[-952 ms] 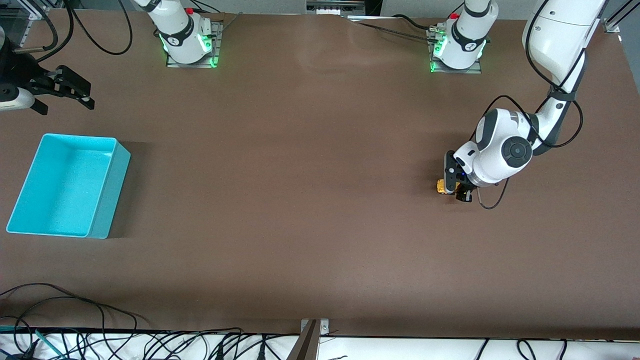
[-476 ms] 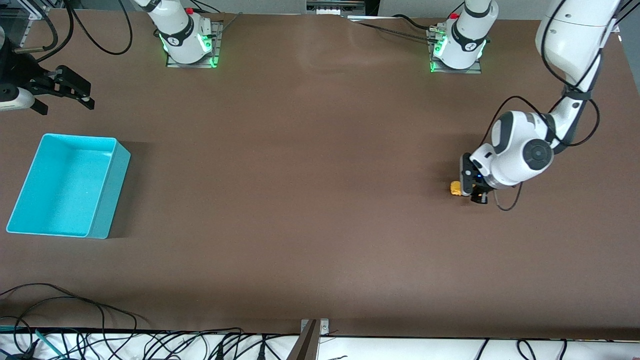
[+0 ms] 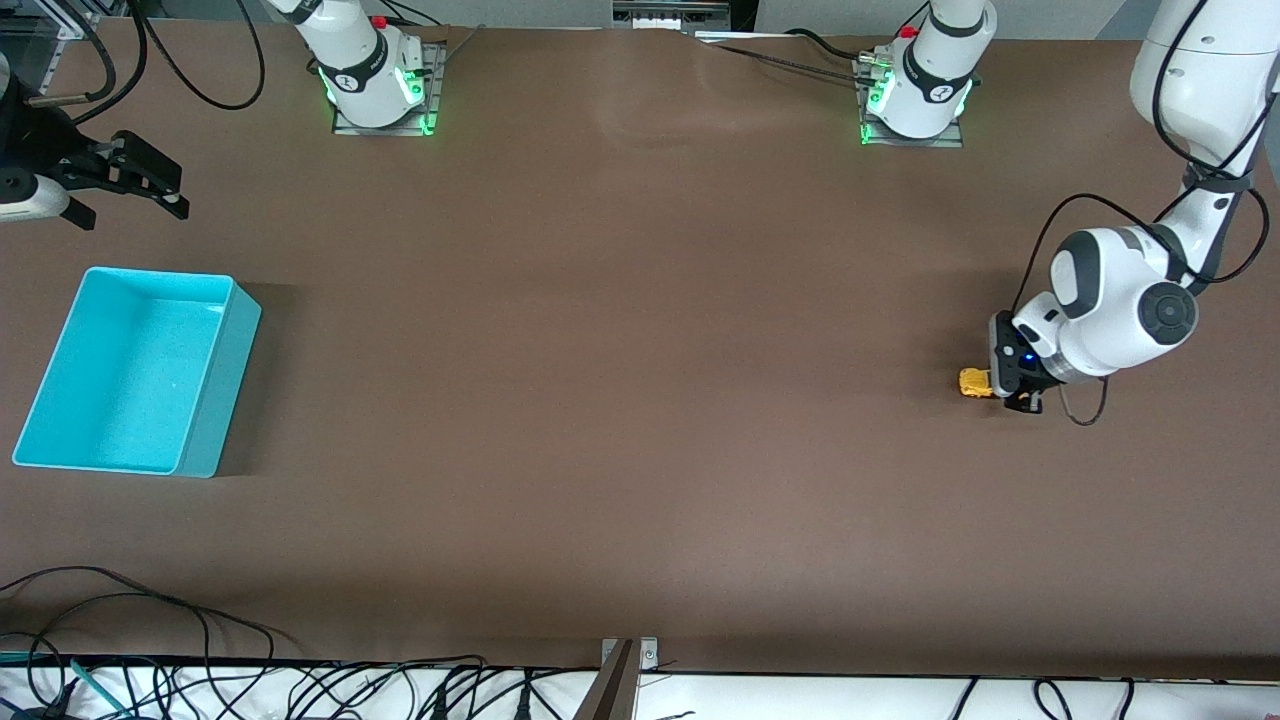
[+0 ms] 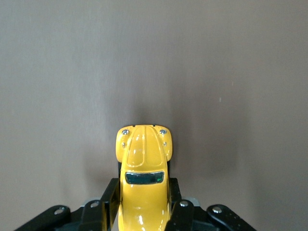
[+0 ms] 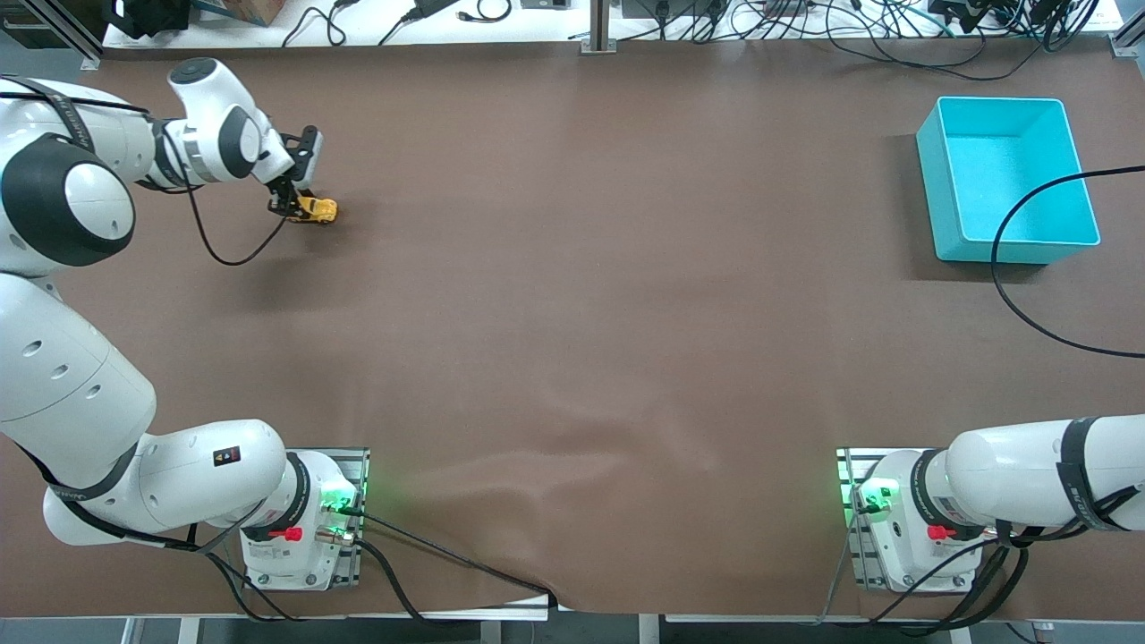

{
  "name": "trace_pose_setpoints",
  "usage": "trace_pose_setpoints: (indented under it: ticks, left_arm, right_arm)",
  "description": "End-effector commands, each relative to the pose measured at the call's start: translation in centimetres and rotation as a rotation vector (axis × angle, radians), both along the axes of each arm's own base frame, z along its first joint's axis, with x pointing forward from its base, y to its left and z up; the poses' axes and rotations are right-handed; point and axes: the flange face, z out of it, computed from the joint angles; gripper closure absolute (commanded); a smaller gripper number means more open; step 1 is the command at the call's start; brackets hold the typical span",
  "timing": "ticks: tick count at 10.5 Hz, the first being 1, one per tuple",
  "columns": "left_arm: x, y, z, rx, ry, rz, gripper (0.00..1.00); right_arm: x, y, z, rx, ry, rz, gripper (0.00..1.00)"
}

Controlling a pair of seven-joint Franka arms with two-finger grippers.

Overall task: Wind up and store yellow beetle car
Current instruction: 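Close the left gripper on the yellow car's body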

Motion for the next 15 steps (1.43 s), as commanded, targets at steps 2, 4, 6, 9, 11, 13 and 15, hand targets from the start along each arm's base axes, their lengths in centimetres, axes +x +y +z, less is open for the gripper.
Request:
trace_pose_setpoints:
  ticks: [2, 4, 6, 9, 11, 13, 15]
  left_arm:
    - [0.6, 3.6, -1.8, 0.001, -0.008, -0.024, 0.88]
    - [0.6, 5.0, -2.2, -0.001, -0.009, -0.014, 0.88]
    - [0.5, 5.1, -2.2, -0.001, -0.009, -0.014, 0.88]
    - [0.7, 5.1, -2.1, -0.001, -0.012, -0.015, 0.88]
    - [0.7, 5.2, -2.0, 0.000, -0.014, -0.015, 0.88]
    - [0.6, 5.3, -2.4, -0.002, -0.008, -0.012, 0.88]
    - [0.8, 5.7, -2.4, -0.001, -0.010, -0.009, 0.88]
  right_arm:
    - [-0.3, 0.1, 0.6, -0.013, 0.002, 0.010, 0.00]
    - [-0.3, 0.1, 0.6, -0.013, 0.002, 0.010, 0.00]
    - [-0.3, 0.0, 0.6, -0.013, 0.002, 0.008, 0.00]
    - [-0.3, 0.1, 0.6, -0.013, 0.002, 0.010, 0.00]
    - [-0.3, 0.0, 0.6, -0.013, 0.002, 0.008, 0.00]
    - [-0.3, 0.0, 0.6, -0.013, 0.002, 0.008, 0.00]
    - [-0.3, 0.0, 0.6, -0.013, 0.002, 0.008, 0.00]
